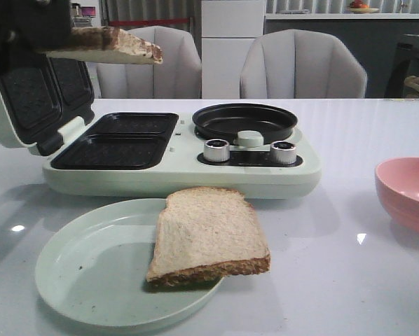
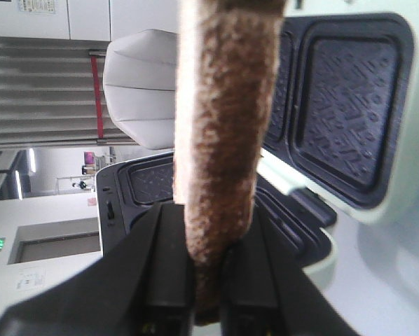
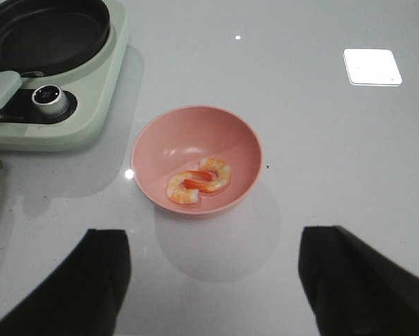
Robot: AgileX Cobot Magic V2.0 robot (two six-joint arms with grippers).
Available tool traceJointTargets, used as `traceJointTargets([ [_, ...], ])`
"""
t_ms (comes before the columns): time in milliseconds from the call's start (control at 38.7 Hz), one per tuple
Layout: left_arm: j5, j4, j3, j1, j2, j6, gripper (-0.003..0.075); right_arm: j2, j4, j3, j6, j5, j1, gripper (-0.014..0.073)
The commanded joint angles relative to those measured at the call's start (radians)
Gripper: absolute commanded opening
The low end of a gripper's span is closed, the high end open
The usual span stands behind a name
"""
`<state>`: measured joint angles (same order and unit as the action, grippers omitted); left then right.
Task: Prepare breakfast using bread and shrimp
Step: 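Lift the bread slice with the left gripper over the press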
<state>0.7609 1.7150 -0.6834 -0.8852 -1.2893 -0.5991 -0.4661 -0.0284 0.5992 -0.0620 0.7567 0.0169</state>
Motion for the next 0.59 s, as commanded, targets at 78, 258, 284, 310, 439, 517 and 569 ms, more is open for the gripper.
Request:
traceJointTargets([
  [78, -0.048, 0.057, -0.181, 0.108, -0.102, -0.015, 0.0099, -0.01, 0.0, 0.034, 0.001, -0.071, 0.005, 0.0602],
  [258, -0.141, 0.066, -0.346, 0.203, -0.259, -0.015, 0.0099, -0.01, 0.0, 0.034, 0.001, -0.07, 0.005, 0.0602],
  [284, -0.154, 0.068, -0.366, 0.22, -0.279, -0.015, 0.0099, -0.01, 0.0, 0.034, 0.001, -0.07, 0.005, 0.0602],
  [310, -0.163, 0.071, -0.392, 0.232, -0.305, -0.015, 0.0099, -0.01, 0.0, 0.034, 0.001, -0.07, 0.005, 0.0602],
  [439, -0.169, 0.074, -0.505, 0.29, -0.414, -0.015, 0.0099, -0.01, 0.0, 0.034, 0.001, -0.069, 0.005, 0.0602],
  [517, -0.174, 0.075, -0.561, 0.318, -0.473, -0.015, 0.0099, -0.01, 0.0, 0.034, 0.001, -0.069, 0.005, 0.0602],
  [569, -0.184, 0.078, -0.599, 0.332, -0.504, -0.015, 0.0099, -0.01, 0.0, 0.034, 0.001, -0.069, 0.005, 0.0602],
])
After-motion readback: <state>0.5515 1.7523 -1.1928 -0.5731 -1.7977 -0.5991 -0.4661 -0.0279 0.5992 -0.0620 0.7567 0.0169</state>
